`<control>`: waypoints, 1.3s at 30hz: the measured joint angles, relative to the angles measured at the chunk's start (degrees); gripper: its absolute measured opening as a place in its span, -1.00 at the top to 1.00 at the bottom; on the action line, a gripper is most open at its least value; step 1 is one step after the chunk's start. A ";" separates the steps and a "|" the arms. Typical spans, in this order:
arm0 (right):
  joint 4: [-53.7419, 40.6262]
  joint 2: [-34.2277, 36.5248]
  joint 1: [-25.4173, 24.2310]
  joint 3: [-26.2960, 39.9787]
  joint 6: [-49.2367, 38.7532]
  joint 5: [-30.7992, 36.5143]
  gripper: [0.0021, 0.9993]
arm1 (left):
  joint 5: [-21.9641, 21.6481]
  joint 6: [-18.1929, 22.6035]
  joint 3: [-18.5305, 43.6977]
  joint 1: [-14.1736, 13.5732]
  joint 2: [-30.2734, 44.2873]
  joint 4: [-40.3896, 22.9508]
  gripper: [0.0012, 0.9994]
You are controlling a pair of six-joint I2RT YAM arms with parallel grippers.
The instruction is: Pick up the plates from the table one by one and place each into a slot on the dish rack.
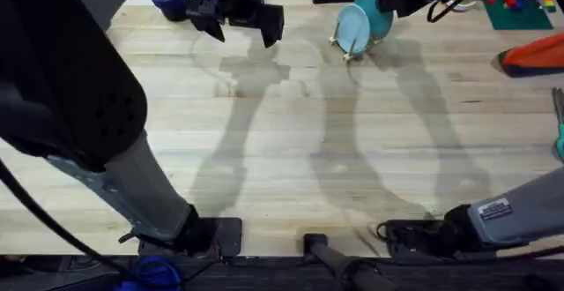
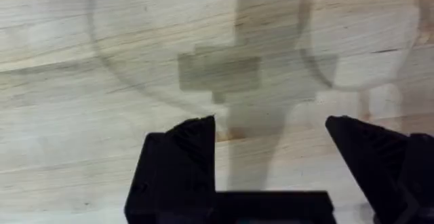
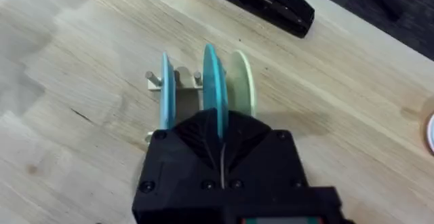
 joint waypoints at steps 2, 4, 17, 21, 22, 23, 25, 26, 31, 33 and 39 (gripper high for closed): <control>-0.60 0.02 0.00 0.00 -0.02 0.02 0.95 | 0.00 0.00 0.02 0.00 0.00 0.01 -0.99; -1.01 0.02 0.00 0.00 -0.01 0.02 0.95 | 0.00 0.01 0.02 0.00 0.00 0.01 -0.99; -0.36 0.50 0.00 0.00 -0.02 0.01 0.73 | 0.00 0.00 0.00 0.00 -0.01 -0.01 -0.99; 0.04 0.50 0.00 0.02 -0.02 0.00 0.55 | 0.00 0.00 0.02 0.00 0.00 -0.01 -0.99; 0.09 0.50 0.00 0.02 -0.02 0.02 0.51 | 0.00 0.00 0.00 0.00 0.00 -0.01 -0.99; 0.09 0.50 0.00 0.02 -0.01 0.01 0.50 | 0.00 0.00 0.00 0.00 -0.02 0.00 -0.99; 0.09 0.50 0.00 0.02 0.00 0.00 0.50 | 0.00 0.00 0.02 0.00 0.00 0.01 -0.99; 0.09 0.49 0.00 0.02 -0.01 0.00 0.50 | 0.00 0.00 0.00 0.00 0.00 -0.01 -0.99; 0.09 0.50 0.00 0.02 0.00 0.02 0.50 | 0.00 0.00 0.00 0.00 -0.02 -0.01 -0.99; 0.15 0.50 0.00 0.02 0.00 0.01 0.50 | 0.00 0.00 0.00 0.00 -0.02 -0.01 -0.99; 2.49 0.50 0.00 0.02 0.31 0.00 0.49 | 0.00 0.02 0.00 0.00 -0.01 0.01 -0.99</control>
